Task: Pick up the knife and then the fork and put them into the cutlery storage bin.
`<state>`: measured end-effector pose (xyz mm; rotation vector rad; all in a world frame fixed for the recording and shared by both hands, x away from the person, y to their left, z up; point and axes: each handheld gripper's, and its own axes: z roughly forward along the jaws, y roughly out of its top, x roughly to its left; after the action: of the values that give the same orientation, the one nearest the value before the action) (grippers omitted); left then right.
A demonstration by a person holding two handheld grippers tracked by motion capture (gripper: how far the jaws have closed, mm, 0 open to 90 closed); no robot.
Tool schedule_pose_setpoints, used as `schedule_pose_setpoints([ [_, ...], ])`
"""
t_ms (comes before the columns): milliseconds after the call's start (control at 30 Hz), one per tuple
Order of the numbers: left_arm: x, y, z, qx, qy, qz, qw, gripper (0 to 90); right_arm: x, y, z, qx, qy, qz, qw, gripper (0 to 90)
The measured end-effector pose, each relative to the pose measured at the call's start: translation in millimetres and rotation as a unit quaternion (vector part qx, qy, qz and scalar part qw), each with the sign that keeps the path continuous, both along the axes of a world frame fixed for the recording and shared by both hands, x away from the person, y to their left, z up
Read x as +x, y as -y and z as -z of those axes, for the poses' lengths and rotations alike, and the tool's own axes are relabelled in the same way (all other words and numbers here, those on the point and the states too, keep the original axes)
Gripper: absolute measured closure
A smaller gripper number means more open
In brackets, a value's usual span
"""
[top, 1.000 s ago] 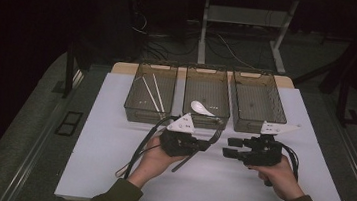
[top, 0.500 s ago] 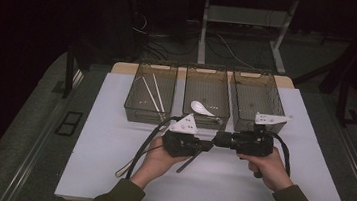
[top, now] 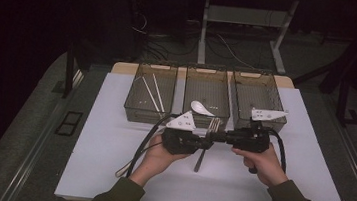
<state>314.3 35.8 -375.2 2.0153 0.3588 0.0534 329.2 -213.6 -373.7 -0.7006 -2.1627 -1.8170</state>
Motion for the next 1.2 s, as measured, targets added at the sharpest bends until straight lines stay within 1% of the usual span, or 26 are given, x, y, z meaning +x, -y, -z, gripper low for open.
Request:
schedule_pose_setpoints([
  [33, 0.1, -0.2, 0.0, 0.0, 0.001, 0.0, 1.0, 84.4, -0.2, -1.1, -0.4, 0.0, 0.0, -0.004, 1.0, 87.1],
  [67, 0.1, -0.6, 0.2, -0.005, -0.001, -0.001, 1.0, 84.0, -0.8, -2.4, -1.2, -0.002, 0.006, -0.005, 1.0, 87.2],
  [100, 0.6, -1.7, -0.1, -0.005, -0.001, -0.002, 1.0, 83.4, -0.9, -3.3, -2.2, -0.003, 0.008, -0.004, 1.0, 87.3],
  [133, 0.2, -1.8, -0.1, -0.007, 0.0, -0.005, 1.0, 79.7, -0.3, -3.7, -2.8, -0.002, 0.014, -0.004, 0.9999, 87.3],
  [167, 0.2, -2.2, 0.1, -0.006, 0.0, -0.007, 1.0, 75.5, -0.6, -3.9, -4.2, -0.003, 0.012, -0.002, 0.9999, 87.3],
  [200, 0.3, -2.9, 0.7, -0.003, -0.002, -0.011, 0.9999, 71.1, -0.1, -4.0, -5.0, -0.002, 0.018, 0.002, 0.9998, 87.3],
  [233, 0.4, -3.9, 1.6, 0.0, -0.001, -0.013, 0.9999, 68.5, 0.0, -3.4, -6.1, -0.002, 0.016, 0.002, 0.9999, 87.3],
  [267, 0.0, -5.2, 2.2, 0.001, -0.001, -0.017, 0.9999, 66.0, 0.7, -2.7, -6.9, -0.003, 0.021, 0.007, 0.9998, 87.3],
  [367, -0.6, -12.2, 3.5, 0.004, -0.002, -0.025, 0.9997, 59.3, 1.6, 0.7, -10.2, -0.009, 0.025, 0.02, 0.9994, 87.3],
  [467, -1.6, -21.3, 5.5, 0.004, -0.001, -0.037, 0.9993, 51.0, 2.9, 7.3, -13.6, -0.014, 0.031, 0.037, 0.9987, 87.3],
  [600, -3.8, -35.2, 8.2, 0.006, 0.0, -0.048, 0.9988, 46.0, 5.5, 17.8, -18.7, -0.017, 0.035, 0.063, 0.9973, 87.3],
  [700, -8.8, -47.0, 9.1, 0.012, 0.003, -0.057, 0.9983, 43.3, 6.5, 25.8, -25.0, -0.025, 0.042, 0.083, 0.9953, 87.3],
  [767, -12.7, -56.2, 9.6, 0.007, 0.007, -0.068, 0.9976, 40.8, 7.6, 32.7, -30.5, -0.029, 0.046, 0.097, 0.9938, 87.3],
  [800, -13.9, -61.6, 10.0, 0.009, 0.01, -0.072, 0.9973, 39.5, 8.3, 36.4, -33.8, -0.033, 0.05, 0.106, 0.9926, 87.3],
  [867, -16.9, -71.6, 11.7, 0.01, 0.01, -0.082, 0.9965, 36.5, 10.2, 44.2, -40.9, -0.036, 0.058, 0.125, 0.9898, 87.3],
  [967, -22.3, -88.0, 16.2, 0.013, 0.008, -0.094, 0.9954, 33.9, 13.6, 56.5, -53.2, -0.045, 0.07, 0.153, 0.9847, 87.3],
  [1067, -25.8, -101.3, 21.2, 0.016, 0.006, -0.106, 0.9942, 31.1, 17.7, 68.6, -64.3, -0.058, 0.087, 0.182, 0.9776, 87.4],
  [1100, -27.3, -105.9, 23.2, 0.014, 0.004, -0.111, 0.9937, 30.2, 19.3, 73.1, -67.5, -0.059, 0.09, 0.191, 0.9758, 87.3],
  [1167, -29.5, -115.3, 26.8, 0.009, -0.003, -0.122, 0.9925, 28.7, 22.2, 81.9, -73.5, -0.07, 0.096, 0.209, 0.9706, 87.3],
  [1200, -30.4, -119.2, 28.5, 0.007, -0.005, -0.125, 0.9921, 27.7, 23.9, 85.9, -75.9, -0.07, 0.096, 0.218, 0.9686, 87.3],
])
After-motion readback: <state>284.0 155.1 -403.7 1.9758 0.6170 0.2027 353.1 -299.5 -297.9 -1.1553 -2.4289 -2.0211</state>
